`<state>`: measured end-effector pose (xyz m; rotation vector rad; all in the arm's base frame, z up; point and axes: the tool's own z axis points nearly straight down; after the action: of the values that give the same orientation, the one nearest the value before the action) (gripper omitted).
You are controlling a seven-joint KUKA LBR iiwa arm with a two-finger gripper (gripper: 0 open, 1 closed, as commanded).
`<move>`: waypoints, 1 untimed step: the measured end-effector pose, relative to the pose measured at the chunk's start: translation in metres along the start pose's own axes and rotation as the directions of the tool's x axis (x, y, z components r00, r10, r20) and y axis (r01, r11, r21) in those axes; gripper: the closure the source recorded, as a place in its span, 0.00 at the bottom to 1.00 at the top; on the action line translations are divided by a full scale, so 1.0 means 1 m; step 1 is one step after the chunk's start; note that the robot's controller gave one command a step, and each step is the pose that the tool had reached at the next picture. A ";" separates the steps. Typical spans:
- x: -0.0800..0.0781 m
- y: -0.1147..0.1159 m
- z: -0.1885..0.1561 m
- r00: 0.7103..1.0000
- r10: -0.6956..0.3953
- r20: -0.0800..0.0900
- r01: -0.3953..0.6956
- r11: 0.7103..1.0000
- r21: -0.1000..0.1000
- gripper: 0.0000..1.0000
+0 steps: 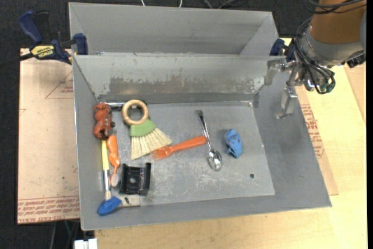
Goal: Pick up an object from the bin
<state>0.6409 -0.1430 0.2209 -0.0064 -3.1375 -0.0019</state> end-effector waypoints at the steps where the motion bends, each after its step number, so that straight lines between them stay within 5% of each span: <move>1: -0.001 0.001 -0.005 1.000 -0.003 0.007 0.003 1.000 0.001 0.00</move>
Offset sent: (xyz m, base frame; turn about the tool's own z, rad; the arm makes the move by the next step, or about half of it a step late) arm -0.0293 0.0580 -0.1509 0.0760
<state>0.6419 -0.1420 0.2262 -0.0015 -3.1446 -0.0002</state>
